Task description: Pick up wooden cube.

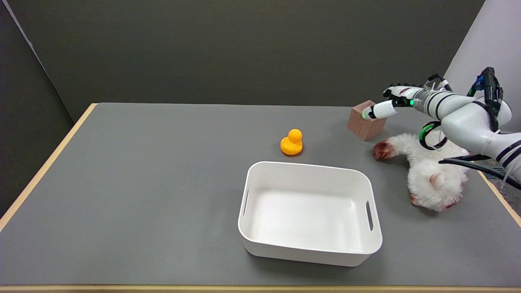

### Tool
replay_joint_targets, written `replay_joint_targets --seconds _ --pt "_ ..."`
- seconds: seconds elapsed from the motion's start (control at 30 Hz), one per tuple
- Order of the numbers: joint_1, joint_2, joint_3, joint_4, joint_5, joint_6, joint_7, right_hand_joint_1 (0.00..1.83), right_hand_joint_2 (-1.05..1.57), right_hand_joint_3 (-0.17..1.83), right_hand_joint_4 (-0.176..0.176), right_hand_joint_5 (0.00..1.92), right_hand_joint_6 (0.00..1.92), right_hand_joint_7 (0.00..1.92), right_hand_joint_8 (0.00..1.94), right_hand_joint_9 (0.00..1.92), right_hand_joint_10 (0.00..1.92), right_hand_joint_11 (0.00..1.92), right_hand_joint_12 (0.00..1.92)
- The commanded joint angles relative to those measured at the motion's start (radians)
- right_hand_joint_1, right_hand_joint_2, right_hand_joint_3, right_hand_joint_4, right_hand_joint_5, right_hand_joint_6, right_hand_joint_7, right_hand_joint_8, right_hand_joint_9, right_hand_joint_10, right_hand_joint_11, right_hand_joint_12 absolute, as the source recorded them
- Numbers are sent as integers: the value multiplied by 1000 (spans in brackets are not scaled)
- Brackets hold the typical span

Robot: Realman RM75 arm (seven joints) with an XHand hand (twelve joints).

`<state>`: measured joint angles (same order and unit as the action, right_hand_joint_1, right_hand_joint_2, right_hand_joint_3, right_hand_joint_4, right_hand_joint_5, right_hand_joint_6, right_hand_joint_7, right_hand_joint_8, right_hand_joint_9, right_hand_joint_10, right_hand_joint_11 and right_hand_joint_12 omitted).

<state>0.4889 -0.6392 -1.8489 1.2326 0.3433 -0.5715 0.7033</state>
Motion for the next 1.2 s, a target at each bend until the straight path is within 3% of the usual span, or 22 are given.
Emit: replay_joint_targets --seconds 0.03,0.2,0.6,1.2 --pt "-1 31 -9 47 -110 -99 32 318 594 735 -176 38 353 89 369 -1 679 -1 1160" --pt "-9 -9 -12 1 -110 -70 32 299 555 830 -176 42 333 84 403 0 690 -1 1176" --pt "12 -101 -5 -189 -110 1 32 307 550 811 -176 41 338 87 405 5 706 -1 1208" --pt "59 -130 -15 -259 -110 66 32 316 599 715 -176 45 364 106 363 -1 720 -1 1224"
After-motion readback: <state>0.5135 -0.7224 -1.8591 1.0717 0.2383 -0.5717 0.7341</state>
